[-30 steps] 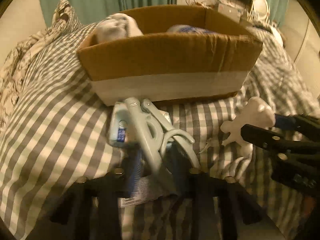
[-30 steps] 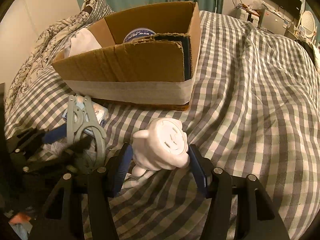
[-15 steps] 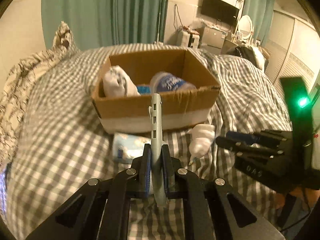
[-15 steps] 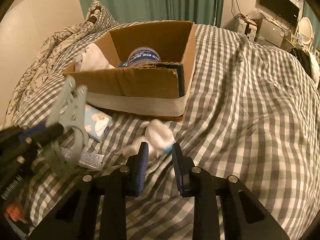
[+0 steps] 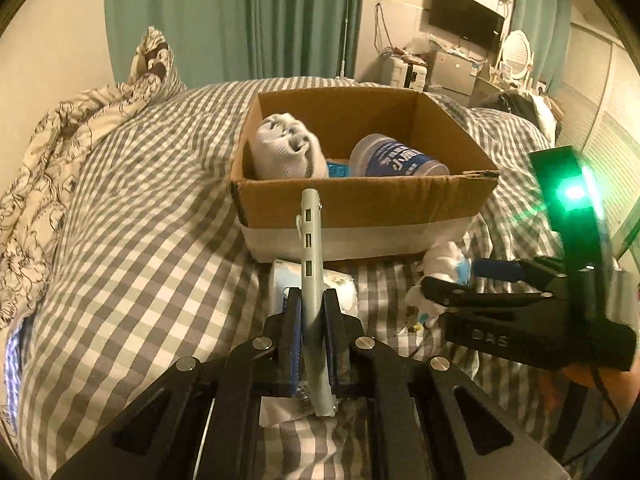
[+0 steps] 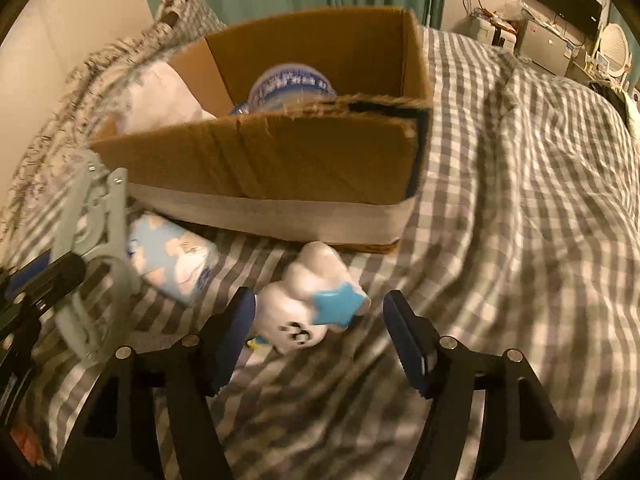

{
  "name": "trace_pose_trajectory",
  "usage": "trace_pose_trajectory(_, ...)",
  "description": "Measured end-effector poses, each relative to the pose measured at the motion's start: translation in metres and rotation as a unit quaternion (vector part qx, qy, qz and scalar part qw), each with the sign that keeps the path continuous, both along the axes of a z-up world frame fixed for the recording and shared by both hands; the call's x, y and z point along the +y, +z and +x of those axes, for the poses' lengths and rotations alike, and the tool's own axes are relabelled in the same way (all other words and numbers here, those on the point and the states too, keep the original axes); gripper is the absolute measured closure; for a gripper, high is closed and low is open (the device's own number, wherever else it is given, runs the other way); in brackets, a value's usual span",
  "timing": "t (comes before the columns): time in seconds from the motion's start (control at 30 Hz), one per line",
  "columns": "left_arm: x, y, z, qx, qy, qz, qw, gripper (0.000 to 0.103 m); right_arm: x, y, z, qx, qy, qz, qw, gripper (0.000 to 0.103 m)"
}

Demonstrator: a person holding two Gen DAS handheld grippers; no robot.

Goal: Organize objects
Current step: 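Carry the clip and figurine into the box while both tools open to release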

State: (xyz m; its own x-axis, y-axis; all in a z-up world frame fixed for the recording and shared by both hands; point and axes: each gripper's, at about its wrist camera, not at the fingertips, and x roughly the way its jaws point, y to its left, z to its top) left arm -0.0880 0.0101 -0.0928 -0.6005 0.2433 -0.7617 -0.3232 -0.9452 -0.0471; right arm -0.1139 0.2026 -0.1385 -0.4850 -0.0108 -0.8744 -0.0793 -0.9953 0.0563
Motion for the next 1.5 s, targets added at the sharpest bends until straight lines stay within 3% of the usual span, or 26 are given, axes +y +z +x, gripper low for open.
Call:
trace_pose_trajectory(0.23,-0.002,0.001,0.001,0.0,-0.002,0.006,1.0,0.094,-0.013,-0.021,-0.016,-0.033,0.007,0.0,0.999,0.038)
trace_pose_trajectory(0.37,-0.005,0.008,0.005,0.005,-0.001,0.013,0.9999,0.094,-0.014,-0.014,-0.006,-0.02,0.012,-0.003,1.0,0.05)
trace_pose_trajectory(0.5,-0.008,0.023,0.011,0.021,-0.001,0.018,0.9996,0.095,-0.01,0.001,0.013,0.003,0.008,-0.011,1.0,0.05)
trace_pose_trajectory(0.77,-0.002,0.075,0.004,0.064,-0.02,0.044,0.9968,0.095,-0.012,0.087,0.047,0.101,0.041,-0.01,0.994,0.05)
trace_pose_trajectory(0.97,0.016,0.113,-0.03,0.096,-0.035,0.053,0.9933,0.095,-0.004,0.155,0.002,0.154,0.044,0.008,0.987,0.05)
trace_pose_trajectory(1.1,0.03,0.125,-0.065,0.104,-0.036,0.054,0.9924,0.095,0.006,0.174,-0.027,0.167,0.048,0.011,0.985,0.05)
trace_pose_trajectory(1.23,0.045,0.116,-0.104,0.09,-0.036,0.053,0.9939,0.095,0.016,0.167,-0.063,0.155,0.045,0.018,0.987,0.05)
trace_pose_trajectory(1.5,0.06,0.073,-0.157,0.047,-0.033,0.033,0.9978,0.095,0.033,0.12,-0.118,0.117,0.041,0.015,0.992,0.05)
